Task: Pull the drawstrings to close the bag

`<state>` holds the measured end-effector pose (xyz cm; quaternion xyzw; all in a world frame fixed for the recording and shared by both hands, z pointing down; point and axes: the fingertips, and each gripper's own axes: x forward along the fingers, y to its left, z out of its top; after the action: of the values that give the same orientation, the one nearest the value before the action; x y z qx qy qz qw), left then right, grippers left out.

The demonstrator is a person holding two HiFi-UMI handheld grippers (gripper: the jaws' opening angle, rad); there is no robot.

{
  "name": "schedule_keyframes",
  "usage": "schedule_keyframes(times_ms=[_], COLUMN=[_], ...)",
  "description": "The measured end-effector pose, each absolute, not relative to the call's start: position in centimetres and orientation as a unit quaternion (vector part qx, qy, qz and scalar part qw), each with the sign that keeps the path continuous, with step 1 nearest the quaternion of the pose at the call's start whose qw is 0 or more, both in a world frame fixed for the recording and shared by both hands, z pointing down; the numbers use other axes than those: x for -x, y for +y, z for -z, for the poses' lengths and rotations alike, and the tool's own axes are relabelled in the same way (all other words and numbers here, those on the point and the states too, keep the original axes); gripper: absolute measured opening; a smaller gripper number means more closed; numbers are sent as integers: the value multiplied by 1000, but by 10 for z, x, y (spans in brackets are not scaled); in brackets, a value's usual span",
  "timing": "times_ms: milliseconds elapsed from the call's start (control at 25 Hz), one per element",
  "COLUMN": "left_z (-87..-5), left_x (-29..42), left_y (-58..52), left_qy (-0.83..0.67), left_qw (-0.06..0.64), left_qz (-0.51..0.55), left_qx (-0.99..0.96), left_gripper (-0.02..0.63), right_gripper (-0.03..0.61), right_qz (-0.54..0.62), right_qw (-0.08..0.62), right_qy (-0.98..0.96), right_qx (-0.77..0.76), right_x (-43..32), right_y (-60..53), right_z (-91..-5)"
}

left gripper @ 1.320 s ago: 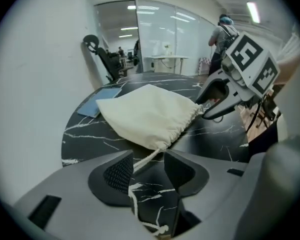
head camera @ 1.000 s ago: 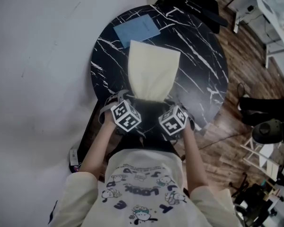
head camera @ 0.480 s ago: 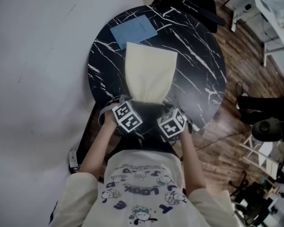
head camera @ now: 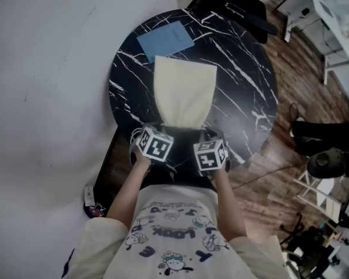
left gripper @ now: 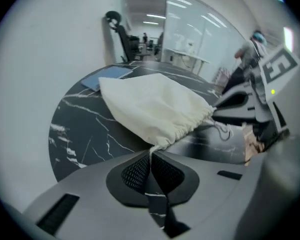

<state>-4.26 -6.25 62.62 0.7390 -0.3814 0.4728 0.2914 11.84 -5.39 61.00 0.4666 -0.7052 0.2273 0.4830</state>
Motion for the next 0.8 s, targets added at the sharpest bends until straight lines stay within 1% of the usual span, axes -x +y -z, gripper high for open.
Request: schedule_keyframes(times_ms=[80, 160, 280, 440, 560, 800], left_z=[-621, -618, -624, -622, -619, -612], left_x=[43, 44, 43, 44, 43, 45], left_y=[-71, -74, -63, -61, -60, -64], left_qy=[-421, -450, -462, -472, -480, -505], left_qw=[342, 379, 425, 428, 449, 484], left_qz=[-411, -366, -339, -328, -303, -246], left_qx=[-732, -721, -700, -697, -690, -671], left_gripper=[46, 46, 46, 46, 46, 46], right_gripper=[21, 21, 21, 21, 21, 20], right_qz=[-277, -328, -374, -395, -415, -496], right_qw=[436, 384, 329, 291, 252, 124], right_qy=[-696, -687, -671, -656, -646, -611], right_qx=[-499, -522, -549, -573, -589, -604], right_x=[-119, -120, -123, -132, -138, -136], right_y=[-54, -53, -53, -54, -54, -55], right_z=[-606, -605, -603, -598, -594, -587])
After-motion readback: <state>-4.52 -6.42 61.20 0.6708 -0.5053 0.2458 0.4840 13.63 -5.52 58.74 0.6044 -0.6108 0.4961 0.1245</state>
